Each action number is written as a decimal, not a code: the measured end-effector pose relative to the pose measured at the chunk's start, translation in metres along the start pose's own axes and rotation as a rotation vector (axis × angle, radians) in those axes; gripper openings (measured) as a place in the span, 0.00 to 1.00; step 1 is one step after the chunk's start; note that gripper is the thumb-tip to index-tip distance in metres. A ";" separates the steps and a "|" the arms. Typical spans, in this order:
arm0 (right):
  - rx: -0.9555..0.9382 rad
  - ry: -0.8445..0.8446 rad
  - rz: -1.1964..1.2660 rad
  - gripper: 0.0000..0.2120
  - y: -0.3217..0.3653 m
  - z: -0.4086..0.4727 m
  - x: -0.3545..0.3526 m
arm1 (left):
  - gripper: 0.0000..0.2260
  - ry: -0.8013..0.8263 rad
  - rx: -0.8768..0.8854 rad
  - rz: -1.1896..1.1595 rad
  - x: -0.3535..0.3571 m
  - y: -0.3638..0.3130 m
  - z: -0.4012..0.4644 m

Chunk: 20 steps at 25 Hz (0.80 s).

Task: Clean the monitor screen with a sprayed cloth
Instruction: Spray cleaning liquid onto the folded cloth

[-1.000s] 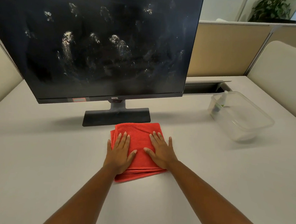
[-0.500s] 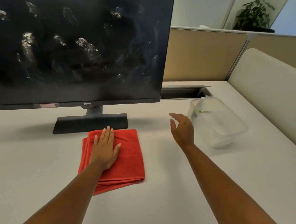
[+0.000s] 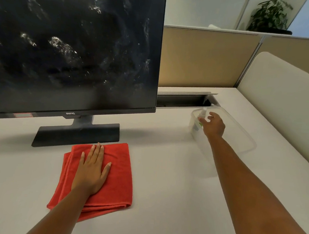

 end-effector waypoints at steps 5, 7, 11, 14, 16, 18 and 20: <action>-0.039 0.070 -0.073 0.18 0.007 0.011 0.015 | 0.39 0.008 -0.002 0.000 -0.001 -0.001 0.000; -0.025 0.036 -0.023 0.18 0.005 0.010 0.012 | 0.38 0.009 0.001 0.000 -0.001 -0.001 -0.001; -0.033 -0.102 0.228 0.19 0.017 0.001 -0.020 | 0.37 -0.007 0.009 -0.022 -0.004 -0.001 0.002; -0.170 -0.185 0.354 0.18 0.046 -0.016 -0.053 | 0.39 -0.005 0.030 -0.013 -0.009 -0.002 0.000; -0.243 -0.155 0.365 0.17 0.060 -0.026 -0.053 | 0.45 0.027 0.029 0.000 -0.003 -0.004 -0.001; -0.288 -0.080 0.396 0.16 0.068 -0.039 -0.043 | 0.49 0.072 0.024 0.016 0.005 -0.005 0.000; -0.309 0.002 0.444 0.17 0.076 -0.061 -0.035 | 0.43 0.094 0.007 0.006 0.004 -0.003 0.001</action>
Point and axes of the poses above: each hand's wrist, its own z-axis towards the middle knuckle, its own x-axis out of the palm, y = z × x, the point moved 10 cm from there along z, towards the middle knuckle, and after that the axes turned 12 degrees about x, right-handed, at the moved point
